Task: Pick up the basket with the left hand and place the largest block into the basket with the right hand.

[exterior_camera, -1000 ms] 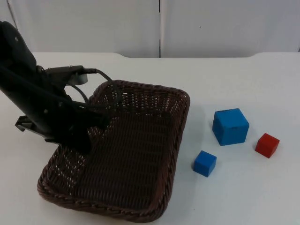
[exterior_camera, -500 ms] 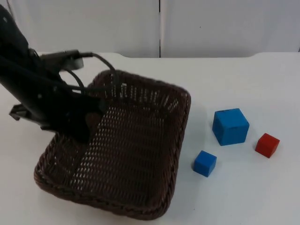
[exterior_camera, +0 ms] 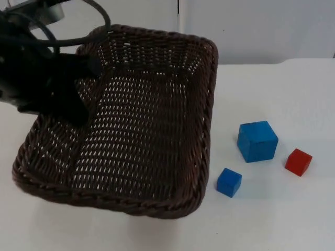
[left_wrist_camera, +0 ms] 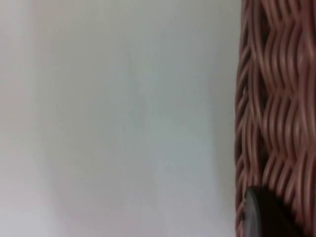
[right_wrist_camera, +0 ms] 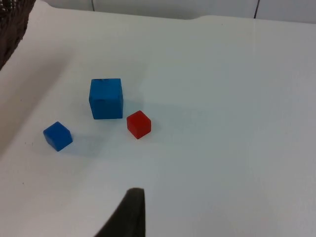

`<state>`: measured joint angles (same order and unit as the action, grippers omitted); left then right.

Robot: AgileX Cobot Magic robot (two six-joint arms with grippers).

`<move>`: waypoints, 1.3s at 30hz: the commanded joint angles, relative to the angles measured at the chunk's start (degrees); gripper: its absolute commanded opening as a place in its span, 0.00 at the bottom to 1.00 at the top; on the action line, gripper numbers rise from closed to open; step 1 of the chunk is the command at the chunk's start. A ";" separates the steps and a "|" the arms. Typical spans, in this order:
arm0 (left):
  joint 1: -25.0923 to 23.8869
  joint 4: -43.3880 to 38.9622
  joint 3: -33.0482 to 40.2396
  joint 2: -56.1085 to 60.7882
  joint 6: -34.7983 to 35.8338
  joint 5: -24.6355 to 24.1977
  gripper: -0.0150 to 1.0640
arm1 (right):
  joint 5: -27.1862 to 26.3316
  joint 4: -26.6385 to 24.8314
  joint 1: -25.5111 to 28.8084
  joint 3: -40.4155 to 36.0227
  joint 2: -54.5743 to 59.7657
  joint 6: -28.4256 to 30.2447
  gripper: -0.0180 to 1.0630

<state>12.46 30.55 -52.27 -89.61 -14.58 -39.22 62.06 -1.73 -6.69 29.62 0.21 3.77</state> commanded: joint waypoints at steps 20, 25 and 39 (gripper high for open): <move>0.16 9.20 12.60 5.08 1.39 4.18 0.01 | -0.18 -0.12 0.33 -0.08 -0.21 0.12 0.99; 0.16 10.03 12.60 5.08 1.12 4.18 0.01 | -0.18 -0.12 0.33 -0.08 -0.21 0.12 0.99; 0.16 10.14 12.60 5.08 0.95 4.93 0.01 | -0.41 -1.47 0.33 0.02 1.34 0.14 0.99</move>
<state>12.46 39.10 -39.77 -85.29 -13.63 -34.78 62.06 -2.59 -6.69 29.62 1.28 3.77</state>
